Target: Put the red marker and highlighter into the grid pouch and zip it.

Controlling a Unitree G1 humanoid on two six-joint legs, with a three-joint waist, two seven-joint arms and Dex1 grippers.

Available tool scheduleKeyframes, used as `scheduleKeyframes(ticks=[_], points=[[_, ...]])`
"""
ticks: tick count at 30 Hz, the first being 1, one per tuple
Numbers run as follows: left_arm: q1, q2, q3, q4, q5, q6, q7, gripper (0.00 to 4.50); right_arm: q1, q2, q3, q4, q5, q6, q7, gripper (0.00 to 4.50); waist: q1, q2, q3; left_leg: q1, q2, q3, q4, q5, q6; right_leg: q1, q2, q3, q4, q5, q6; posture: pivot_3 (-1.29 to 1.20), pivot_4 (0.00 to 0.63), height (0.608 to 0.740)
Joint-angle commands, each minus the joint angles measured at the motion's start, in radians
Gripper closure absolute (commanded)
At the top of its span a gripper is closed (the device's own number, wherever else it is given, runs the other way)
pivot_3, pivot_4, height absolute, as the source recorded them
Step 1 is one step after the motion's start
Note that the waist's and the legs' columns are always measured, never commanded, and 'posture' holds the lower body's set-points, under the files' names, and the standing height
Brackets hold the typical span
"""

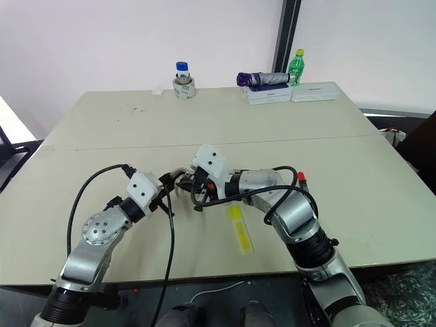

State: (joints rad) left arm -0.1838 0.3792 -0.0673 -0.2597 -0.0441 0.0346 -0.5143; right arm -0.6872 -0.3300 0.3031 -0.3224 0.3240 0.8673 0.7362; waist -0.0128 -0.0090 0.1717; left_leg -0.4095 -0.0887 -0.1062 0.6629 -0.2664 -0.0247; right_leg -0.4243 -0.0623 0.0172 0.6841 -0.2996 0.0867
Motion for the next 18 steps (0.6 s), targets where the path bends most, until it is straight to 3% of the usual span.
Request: scheduleKeyframes(ticks=[1,6,7,9,14,18], points=[[0.007,-0.009,-0.030,-0.055,-0.007,-0.004,-0.008,4.50,-0.032,0.021,0.011,-0.025,-0.006,-0.021,-0.021,4.49,0.000,0.000,0.000,0.000,0.000,0.000,0.000,0.000,0.000,0.000,0.000,0.000,0.000,0.000,0.000,0.00,0.150,0.740],[0.006,-0.016,-0.030,-0.052,-0.001,0.002,-0.001,4.50,-0.046,0.007,-0.015,-0.012,0.020,-0.005,-0.011,4.49,0.001,0.000,0.000,0.000,0.000,0.000,0.000,0.000,0.000,0.000,0.000,0.000,0.000,0.000,0.000,0.00,0.150,0.740],[0.004,-0.019,-0.029,-0.051,0.001,0.003,0.003,4.50,-0.048,-0.004,-0.022,-0.014,0.028,-0.002,0.000,3.97,0.001,0.000,0.000,0.000,0.000,0.000,0.000,0.000,0.000,0.000,0.000,0.000,0.000,0.000,0.000,0.00,0.150,0.740],[0.003,-0.025,-0.026,-0.049,0.003,0.008,0.015,4.50,-0.050,-0.031,-0.030,-0.024,0.033,-0.016,0.024,3.33,0.000,0.000,0.000,0.000,0.000,0.000,0.000,0.000,0.000,0.000,0.000,0.000,0.000,0.000,0.000,0.00,0.150,0.740],[-0.001,-0.036,-0.008,-0.040,0.021,0.021,0.060,4.50,-0.042,-0.120,-0.107,-0.079,0.059,-0.048,0.056,0.73,0.003,0.000,0.000,0.000,0.000,0.000,0.000,0.000,0.000,0.000,0.000,0.000,0.000,0.000,0.000,0.00,0.150,0.740],[-0.005,-0.030,0.012,-0.020,0.017,0.011,0.077,4.50,0.034,-0.327,-0.146,-0.180,0.050,0.076,0.064,0.73,0.010,-0.001,0.000,0.000,0.000,0.000,0.000,-0.001,0.002,0.001,0.000,-0.001,-0.001,0.000,0.000,0.00,0.150,0.740]])
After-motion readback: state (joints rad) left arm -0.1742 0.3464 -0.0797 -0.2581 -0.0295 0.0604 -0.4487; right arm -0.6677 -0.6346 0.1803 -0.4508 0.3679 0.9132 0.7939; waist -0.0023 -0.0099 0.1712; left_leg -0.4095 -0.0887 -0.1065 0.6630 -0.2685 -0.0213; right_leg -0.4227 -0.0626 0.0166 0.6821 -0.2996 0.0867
